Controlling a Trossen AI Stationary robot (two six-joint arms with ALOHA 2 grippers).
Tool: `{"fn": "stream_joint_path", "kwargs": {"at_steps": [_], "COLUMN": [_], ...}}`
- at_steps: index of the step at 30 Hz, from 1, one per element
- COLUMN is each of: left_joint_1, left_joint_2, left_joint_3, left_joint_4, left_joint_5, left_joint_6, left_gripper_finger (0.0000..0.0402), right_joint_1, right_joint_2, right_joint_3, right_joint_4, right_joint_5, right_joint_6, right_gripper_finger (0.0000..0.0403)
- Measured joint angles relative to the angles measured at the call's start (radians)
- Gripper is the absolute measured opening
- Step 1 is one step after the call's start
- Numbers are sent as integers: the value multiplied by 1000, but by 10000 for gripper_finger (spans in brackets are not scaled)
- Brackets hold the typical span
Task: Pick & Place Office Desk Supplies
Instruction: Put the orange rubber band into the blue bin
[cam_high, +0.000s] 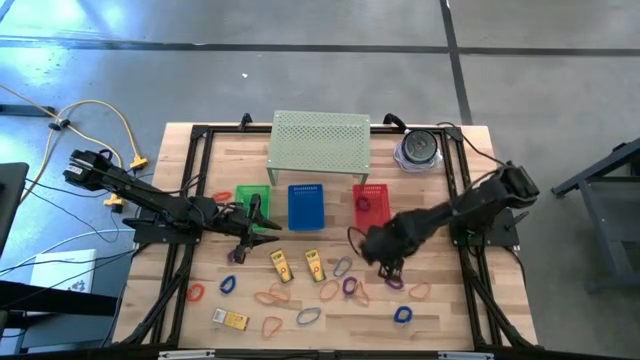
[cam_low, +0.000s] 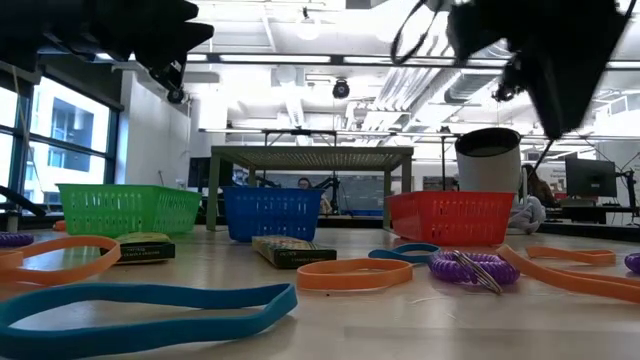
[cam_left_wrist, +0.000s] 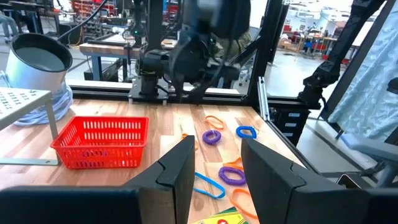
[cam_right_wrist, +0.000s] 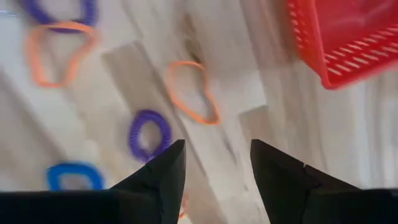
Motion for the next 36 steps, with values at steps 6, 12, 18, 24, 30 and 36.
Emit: {"fn": "stream_joint_path", "kwargs": {"at_steps": [6,12,18,24,30,36], "left_joint_1": [0,0,12,34,42,45], "left_joint_2": [0,0,0,0,0,0], "left_joint_3": [0,0,0,0,0,0], "left_joint_4": [0,0,0,0,0,1], "left_joint_5": [0,0,0,0,0,0], "left_joint_6": [0,1,57,57,57,93], "left_gripper_finger": [127,127,127,127,127,127], "right_joint_1": [129,166,129,97,76,73], "right_joint_2": [0,0,0,0,0,0], "right_joint_3": [-87,-156,-224,-280,-346,-367], "right_joint_4": [93,181,281,322,359,426], "right_joint_5": [99,146,129,123,104,94], "right_joint_6": [102,107,62,44,44,41], "right_gripper_finger": [152,136,125,122,122,122]}}
